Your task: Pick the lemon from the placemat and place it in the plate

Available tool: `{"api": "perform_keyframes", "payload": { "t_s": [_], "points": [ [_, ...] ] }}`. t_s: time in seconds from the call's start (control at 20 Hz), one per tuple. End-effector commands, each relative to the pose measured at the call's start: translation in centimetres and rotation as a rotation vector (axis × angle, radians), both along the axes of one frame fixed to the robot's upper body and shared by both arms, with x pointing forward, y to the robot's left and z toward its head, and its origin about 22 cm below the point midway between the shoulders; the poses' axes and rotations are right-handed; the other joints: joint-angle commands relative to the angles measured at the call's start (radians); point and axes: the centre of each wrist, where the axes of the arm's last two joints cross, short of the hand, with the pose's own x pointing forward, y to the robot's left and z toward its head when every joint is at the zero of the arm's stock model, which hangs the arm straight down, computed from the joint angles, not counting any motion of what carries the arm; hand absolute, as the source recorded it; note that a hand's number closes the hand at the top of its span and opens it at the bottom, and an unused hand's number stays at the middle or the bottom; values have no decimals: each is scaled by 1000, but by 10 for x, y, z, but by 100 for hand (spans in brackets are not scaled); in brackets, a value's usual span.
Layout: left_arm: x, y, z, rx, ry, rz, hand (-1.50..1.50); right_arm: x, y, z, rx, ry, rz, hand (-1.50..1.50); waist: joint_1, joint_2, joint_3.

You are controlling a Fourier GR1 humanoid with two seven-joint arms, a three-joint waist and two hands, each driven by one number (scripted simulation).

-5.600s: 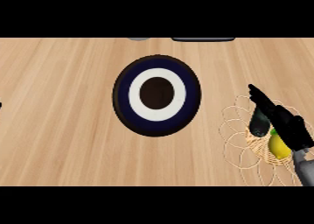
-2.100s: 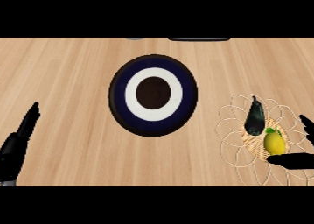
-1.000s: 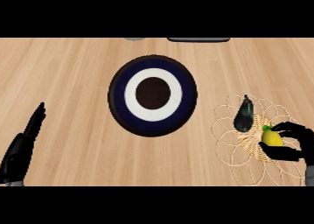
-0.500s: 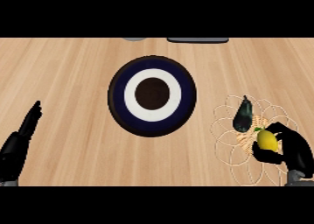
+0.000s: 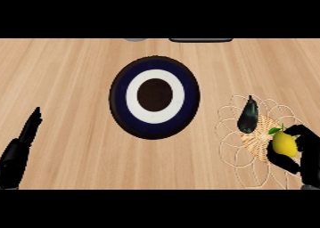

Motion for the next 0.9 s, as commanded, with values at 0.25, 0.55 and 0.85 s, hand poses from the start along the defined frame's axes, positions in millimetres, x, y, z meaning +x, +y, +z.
{"api": "perform_keyframes", "payload": {
  "t_s": [0.25, 0.55, 0.85],
  "points": [
    [-13, 4, 2, -15, 11, -8, 0, -28, 62, 85, -6, -341, 237, 150, 0, -3, 1],
    [6, -2, -3, 3, -6, -14, 0, -16, 117, 128, 32, -357, 356, 150, 12, 4, 1],
    [12, 1, 3, -8, 5, -30, 0, 25, 177, 151, 75, -365, 415, 150, 17, 5, 2]
  ]
}}
